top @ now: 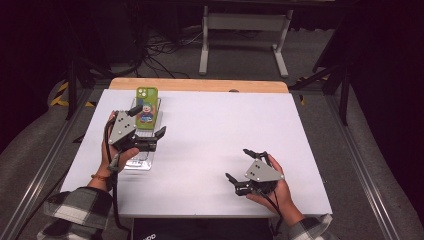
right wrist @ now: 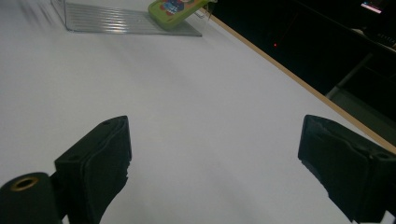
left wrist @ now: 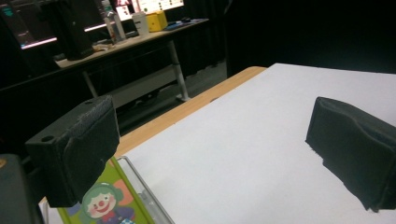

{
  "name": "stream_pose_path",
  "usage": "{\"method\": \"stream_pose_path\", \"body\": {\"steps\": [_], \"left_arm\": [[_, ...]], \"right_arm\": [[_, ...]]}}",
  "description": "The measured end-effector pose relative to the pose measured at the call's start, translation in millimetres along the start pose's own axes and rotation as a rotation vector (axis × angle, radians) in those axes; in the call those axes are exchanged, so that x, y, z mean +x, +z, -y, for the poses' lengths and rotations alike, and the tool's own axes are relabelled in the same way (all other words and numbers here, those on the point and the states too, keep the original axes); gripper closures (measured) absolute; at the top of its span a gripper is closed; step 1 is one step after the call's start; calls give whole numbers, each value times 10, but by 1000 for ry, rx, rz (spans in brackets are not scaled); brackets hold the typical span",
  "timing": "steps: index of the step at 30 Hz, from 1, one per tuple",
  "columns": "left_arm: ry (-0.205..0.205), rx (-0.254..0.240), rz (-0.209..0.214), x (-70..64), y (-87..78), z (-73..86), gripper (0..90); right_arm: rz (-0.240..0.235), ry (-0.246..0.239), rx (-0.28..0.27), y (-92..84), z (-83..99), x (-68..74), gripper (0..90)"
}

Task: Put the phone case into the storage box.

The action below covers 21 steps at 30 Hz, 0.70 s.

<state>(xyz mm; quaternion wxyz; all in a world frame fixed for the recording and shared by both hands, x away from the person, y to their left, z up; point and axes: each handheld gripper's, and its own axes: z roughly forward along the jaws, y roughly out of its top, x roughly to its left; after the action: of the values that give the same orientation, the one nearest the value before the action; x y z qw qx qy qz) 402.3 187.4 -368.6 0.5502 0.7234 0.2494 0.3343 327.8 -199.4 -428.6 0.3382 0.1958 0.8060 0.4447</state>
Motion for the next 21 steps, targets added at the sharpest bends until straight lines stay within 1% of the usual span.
{"method": "stream_pose_path", "body": {"steps": [4,6,10,11,13,15,17,19,21], "left_arm": [[0,-12,8,-44,-8,0,33],[5,-15,18,-68,-11,-2,34],[11,-16,26,-103,-19,-2,34],[15,-24,25,-113,-17,-3,34],[14,-24,36,-137,-25,-3,34],[29,-23,35,-159,-22,-6,33],[25,-24,45,-182,-23,-6,33],[41,-22,48,-202,-24,-14,33],[39,-27,55,-226,-22,-16,33]], "right_arm": [[2,0,2,-3,5,8,105],[3,3,-1,-12,3,9,105],[10,12,-10,-31,8,-6,105],[12,11,-11,-36,8,-7,104],[15,11,-15,-44,6,-9,104],[19,12,-21,-55,1,-7,103],[21,10,-27,-70,-4,-5,102],[23,11,-34,-88,-9,-7,101],[26,13,-42,-102,-16,-11,99]]}}
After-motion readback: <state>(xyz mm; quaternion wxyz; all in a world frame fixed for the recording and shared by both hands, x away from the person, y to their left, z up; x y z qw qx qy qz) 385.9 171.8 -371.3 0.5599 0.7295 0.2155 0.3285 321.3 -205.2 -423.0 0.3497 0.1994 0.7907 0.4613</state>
